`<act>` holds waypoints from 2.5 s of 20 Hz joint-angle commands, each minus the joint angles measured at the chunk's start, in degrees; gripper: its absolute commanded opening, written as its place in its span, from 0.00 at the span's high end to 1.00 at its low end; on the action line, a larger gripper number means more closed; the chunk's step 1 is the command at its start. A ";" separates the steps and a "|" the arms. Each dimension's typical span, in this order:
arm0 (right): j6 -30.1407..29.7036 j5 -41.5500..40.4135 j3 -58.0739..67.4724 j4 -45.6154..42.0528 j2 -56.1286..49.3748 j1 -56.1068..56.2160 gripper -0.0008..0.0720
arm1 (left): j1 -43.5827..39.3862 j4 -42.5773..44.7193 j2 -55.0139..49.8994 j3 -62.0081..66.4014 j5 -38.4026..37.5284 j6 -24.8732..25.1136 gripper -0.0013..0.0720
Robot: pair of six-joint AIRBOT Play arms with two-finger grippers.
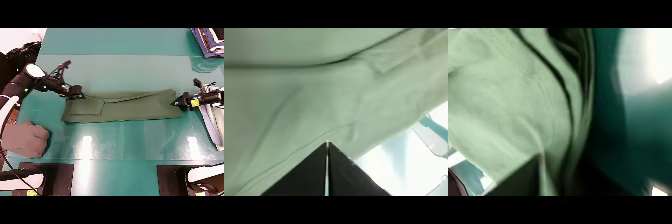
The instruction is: Fold the shirts.
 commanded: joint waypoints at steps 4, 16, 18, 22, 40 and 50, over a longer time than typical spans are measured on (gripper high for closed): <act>-3.13 3.32 2.34 3.78 3.76 1.90 0.96 | -12.57 -0.15 -5.81 6.49 8.46 -1.01 0.95; 14.78 9.09 29.44 3.72 17.35 18.73 0.97 | -27.30 -1.75 -27.50 24.92 13.03 -7.10 0.95; 15.26 9.09 33.51 3.67 15.74 22.95 0.97 | -27.69 -3.61 -28.04 24.92 14.95 -7.15 0.95; 15.78 9.07 39.65 3.67 12.28 29.73 0.97 | -27.56 -2.99 -28.61 24.90 15.67 -7.45 0.95; 6.49 -14.05 46.60 3.78 -7.32 64.04 0.50 | 7.65 14.29 5.18 24.92 7.17 -8.41 0.95; 10.29 1.40 36.22 -14.62 -2.05 49.75 0.27 | 10.27 14.49 8.76 24.85 0.11 -7.96 0.95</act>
